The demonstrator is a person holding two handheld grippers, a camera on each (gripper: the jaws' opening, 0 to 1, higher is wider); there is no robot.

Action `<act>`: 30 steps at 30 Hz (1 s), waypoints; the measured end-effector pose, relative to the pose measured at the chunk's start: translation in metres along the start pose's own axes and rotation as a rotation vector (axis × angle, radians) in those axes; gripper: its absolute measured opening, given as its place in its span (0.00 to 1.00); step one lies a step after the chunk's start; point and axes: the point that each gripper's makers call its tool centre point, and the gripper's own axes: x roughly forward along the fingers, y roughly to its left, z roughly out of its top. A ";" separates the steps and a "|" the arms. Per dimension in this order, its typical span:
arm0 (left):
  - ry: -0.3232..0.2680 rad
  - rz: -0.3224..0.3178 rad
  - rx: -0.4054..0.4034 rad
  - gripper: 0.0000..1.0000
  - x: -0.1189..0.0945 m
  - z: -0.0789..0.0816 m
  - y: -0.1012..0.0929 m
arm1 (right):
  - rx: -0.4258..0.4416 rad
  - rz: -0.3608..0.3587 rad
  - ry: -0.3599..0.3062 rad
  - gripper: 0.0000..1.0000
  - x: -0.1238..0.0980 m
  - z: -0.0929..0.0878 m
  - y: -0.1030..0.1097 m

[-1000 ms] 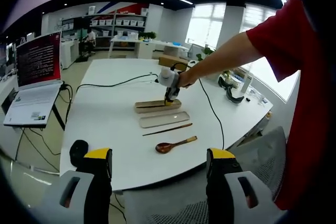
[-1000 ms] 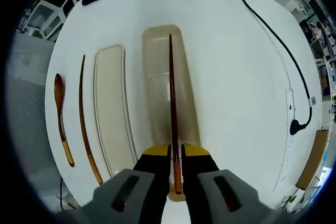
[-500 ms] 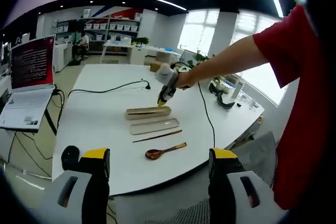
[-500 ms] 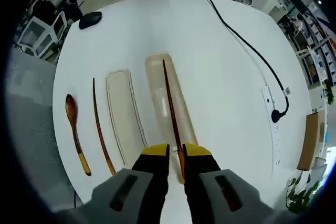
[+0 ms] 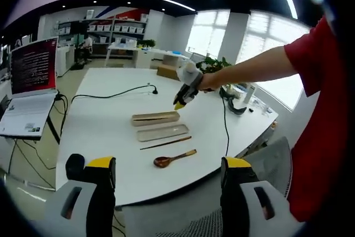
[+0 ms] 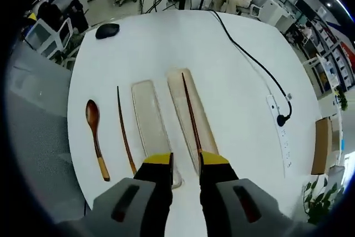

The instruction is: Arrange the utensils inside the cutlery case until each visible utensil rests in its matching compartment.

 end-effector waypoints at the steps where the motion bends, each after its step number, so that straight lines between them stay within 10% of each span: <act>1: 0.000 0.000 0.001 0.80 0.000 0.000 -0.001 | -0.003 0.003 -0.003 0.15 -0.003 0.001 0.005; 30: -0.002 0.008 0.037 0.78 0.005 0.001 -0.003 | -0.037 0.036 -0.019 0.13 0.011 -0.005 0.056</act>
